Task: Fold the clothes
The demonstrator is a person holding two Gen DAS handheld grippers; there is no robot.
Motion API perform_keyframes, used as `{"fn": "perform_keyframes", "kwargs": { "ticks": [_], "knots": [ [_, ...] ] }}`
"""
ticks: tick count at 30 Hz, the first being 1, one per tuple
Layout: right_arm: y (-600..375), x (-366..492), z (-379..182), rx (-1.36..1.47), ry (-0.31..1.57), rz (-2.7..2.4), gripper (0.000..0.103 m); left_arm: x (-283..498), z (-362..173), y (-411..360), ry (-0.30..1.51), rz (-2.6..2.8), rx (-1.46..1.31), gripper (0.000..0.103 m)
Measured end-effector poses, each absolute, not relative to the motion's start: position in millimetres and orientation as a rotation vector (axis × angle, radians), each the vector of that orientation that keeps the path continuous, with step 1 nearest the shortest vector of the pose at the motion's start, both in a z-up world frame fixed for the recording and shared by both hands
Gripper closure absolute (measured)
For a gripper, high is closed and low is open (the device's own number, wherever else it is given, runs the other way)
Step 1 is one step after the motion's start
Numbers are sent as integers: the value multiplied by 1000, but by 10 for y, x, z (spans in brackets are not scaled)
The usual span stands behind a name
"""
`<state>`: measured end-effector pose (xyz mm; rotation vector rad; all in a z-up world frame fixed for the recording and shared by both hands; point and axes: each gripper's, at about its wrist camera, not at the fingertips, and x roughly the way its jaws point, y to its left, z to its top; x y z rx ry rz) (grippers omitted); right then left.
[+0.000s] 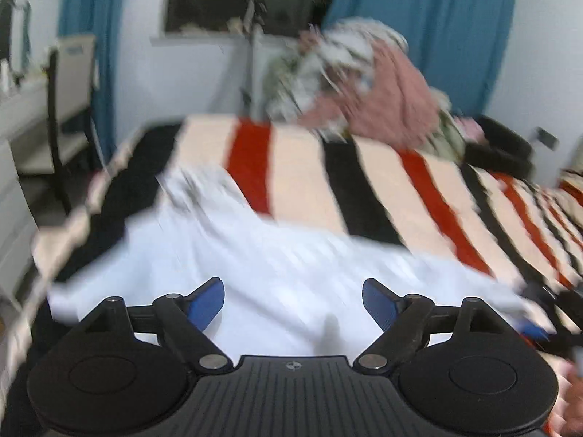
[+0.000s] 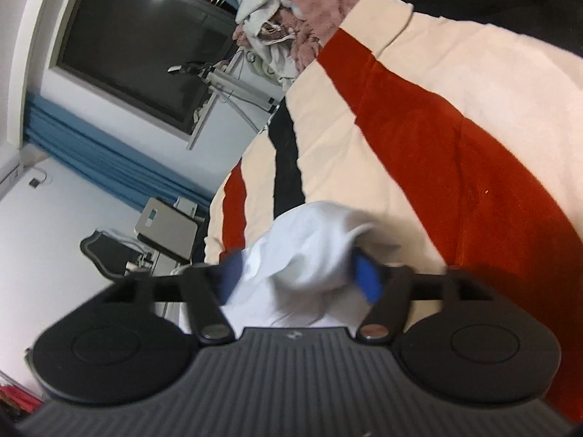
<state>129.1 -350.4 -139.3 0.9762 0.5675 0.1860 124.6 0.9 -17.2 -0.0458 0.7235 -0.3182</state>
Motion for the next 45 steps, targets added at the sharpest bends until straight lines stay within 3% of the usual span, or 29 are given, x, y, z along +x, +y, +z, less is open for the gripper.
{"fn": "perform_keyframes", "kwargs": {
  "ticks": [5,8,16,19,21,23,35,39,45],
  "knots": [
    [-3408,1019,-1160,772,572,134,31,536,-254,-534,706,-448,108,20],
    [-3380,834,-1027,630,575,63,31,274,-460,-767,673,-493,207,27],
    [-3408,623,-1008,588,553,10,31,82,-1119,-1203,495,-477,552,32],
    [-3352,719,-1050,561,555,4,31,100,-1209,-1231,450,-473,603,54],
    [-3295,778,-1064,536,552,18,31,150,-1237,-1214,455,-466,602,82],
    [-3242,834,-1066,498,541,26,31,232,-1223,-1171,458,-462,579,89],
    [-2601,756,-863,131,309,174,31,573,-448,-383,394,-456,3,93],
    [-2149,789,-920,-115,269,256,33,593,-339,-195,381,-453,-93,93],
    [-2159,1021,-1038,-116,234,57,34,485,-319,-174,379,-462,-111,93]
  ]
}}
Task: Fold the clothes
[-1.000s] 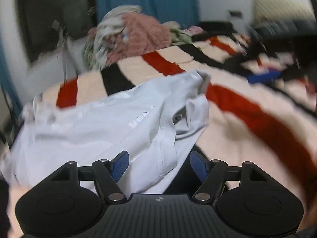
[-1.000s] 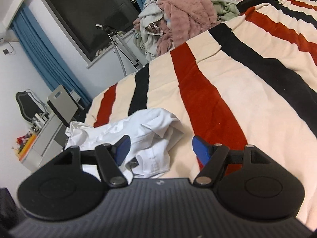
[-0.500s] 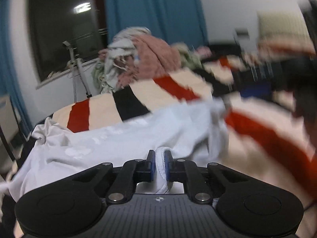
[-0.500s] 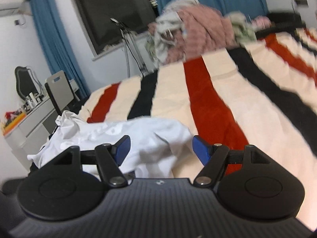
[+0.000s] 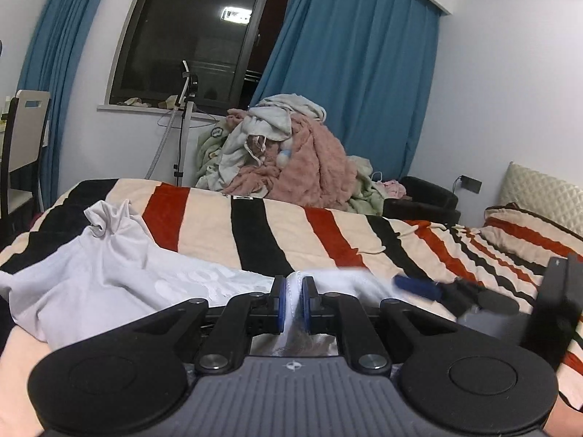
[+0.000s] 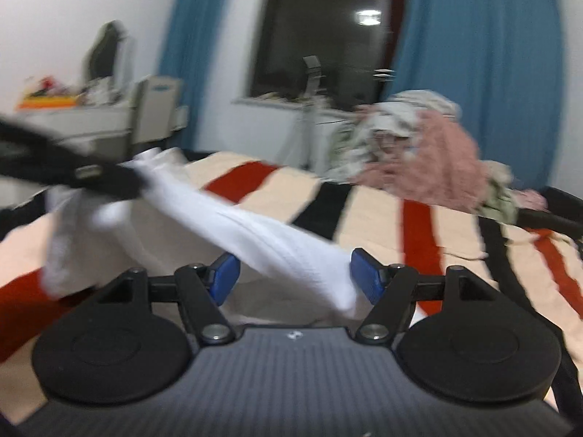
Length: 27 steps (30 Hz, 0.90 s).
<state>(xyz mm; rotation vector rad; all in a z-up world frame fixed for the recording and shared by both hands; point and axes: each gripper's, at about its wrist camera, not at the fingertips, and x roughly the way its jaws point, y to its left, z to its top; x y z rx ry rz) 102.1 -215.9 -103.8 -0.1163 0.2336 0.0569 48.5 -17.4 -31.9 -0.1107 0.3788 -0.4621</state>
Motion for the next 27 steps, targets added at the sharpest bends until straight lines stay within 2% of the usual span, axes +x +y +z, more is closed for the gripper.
{"fn": "perform_keyframes", "kwargs": {
  "ticks": [10,17,24,27],
  "knots": [
    [-2857,807,-702,203,122,-23,33,261,-374,-407,331,-510,-36,94],
    [-3071,1033,-905,263,396,-88,33,200,-244,-206,266,-484,-145,94],
    [-3215,541,-602,262,292,-121,32,71,-173,-197,231,-528,-158,94],
    [-3205,368,-479,208,197,-152,25,7,-138,-186,211,-551,-168,94]
  ]
}}
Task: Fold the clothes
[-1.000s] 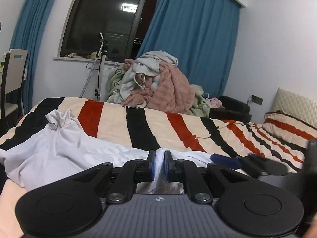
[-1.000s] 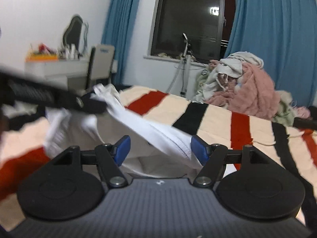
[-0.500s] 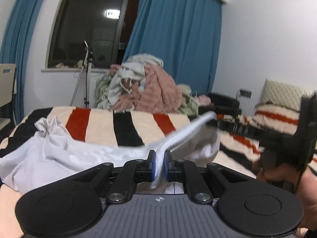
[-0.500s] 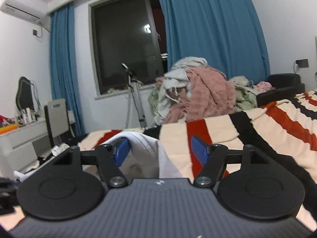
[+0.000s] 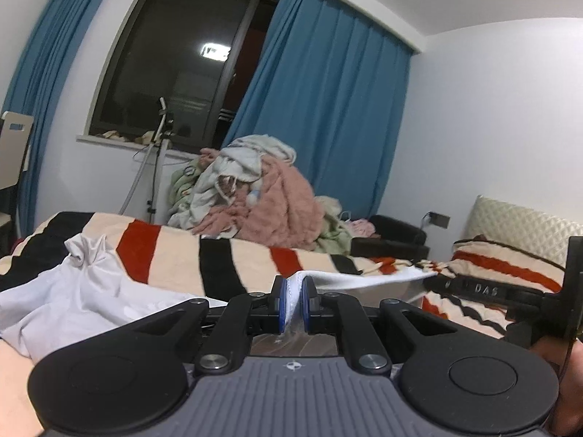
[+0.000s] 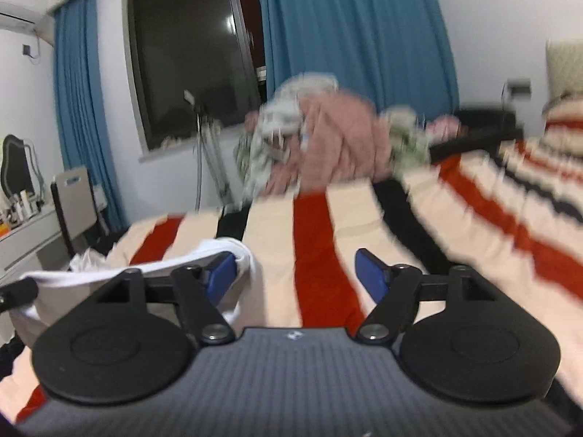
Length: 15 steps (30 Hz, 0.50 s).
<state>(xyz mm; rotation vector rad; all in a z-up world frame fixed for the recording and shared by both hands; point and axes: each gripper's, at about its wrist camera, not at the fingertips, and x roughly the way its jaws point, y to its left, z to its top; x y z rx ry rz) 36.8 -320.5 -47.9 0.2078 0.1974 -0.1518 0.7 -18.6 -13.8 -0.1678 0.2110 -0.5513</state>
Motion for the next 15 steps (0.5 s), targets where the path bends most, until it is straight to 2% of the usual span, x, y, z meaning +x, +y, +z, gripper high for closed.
{"fn": "perform_keyframes", "kwargs": {
  "ticks": [3,11,15],
  "knots": [
    [-3124,341,-472,152,172,-177,25,-35,-110,-146,200,-552,-187,94],
    [-2629,745,-789,-70,360,-101,26,-46,-100,-83,204,-538,-221,94],
    [-2448,837,-881,-167,359,-147,26,-32,-128,-101,244,-508,-212,94]
  ]
}}
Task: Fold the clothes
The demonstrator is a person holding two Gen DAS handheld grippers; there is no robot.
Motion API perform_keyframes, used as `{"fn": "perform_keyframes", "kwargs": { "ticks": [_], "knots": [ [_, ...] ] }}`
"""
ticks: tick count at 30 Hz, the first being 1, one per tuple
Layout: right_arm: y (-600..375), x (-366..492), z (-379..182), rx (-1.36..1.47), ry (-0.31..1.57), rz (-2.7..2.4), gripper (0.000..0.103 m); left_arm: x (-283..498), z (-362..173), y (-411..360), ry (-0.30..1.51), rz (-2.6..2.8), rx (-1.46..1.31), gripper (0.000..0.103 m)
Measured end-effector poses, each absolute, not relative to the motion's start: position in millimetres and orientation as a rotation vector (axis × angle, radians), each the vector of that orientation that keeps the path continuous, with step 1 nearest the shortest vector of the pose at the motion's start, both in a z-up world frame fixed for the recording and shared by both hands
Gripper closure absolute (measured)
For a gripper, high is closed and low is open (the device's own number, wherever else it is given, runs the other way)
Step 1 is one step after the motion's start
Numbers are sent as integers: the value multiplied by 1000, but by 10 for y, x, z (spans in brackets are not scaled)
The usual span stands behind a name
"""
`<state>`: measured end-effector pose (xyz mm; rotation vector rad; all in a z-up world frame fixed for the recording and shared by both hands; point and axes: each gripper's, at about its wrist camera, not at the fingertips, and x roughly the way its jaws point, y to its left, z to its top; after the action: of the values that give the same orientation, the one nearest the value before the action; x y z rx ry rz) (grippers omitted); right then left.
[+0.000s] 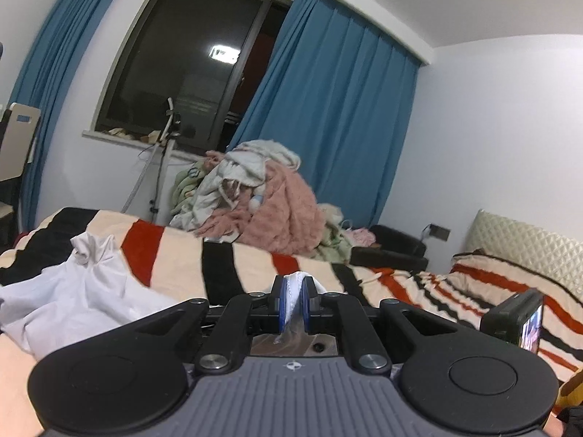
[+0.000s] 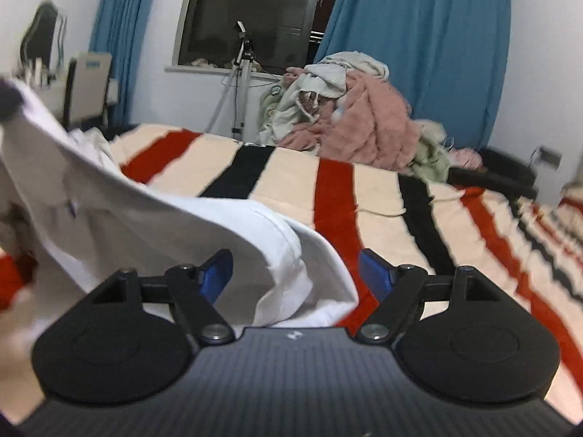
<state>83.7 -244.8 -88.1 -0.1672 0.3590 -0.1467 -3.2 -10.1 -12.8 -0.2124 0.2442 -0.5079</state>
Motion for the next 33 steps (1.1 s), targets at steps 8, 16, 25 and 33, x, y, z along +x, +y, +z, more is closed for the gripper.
{"fn": "perform_keyframes", "kwargs": {
  "ticks": [8,16,25,33],
  "knots": [
    [-2580,486,-518,-76,160,-201,26,69,-385,-162,409,-481,-188,93],
    [-2609,504,-484,-36,174,-138,26,32,-530,-439,436,-475,-45,75],
    [-2644,445,-437,19,161,-105,26,52,-802,-869,433,-387,155,45],
    [-2758,476,-479,90,161,-152,26,-104,-634,-578,244,-138,90,31]
  ]
}}
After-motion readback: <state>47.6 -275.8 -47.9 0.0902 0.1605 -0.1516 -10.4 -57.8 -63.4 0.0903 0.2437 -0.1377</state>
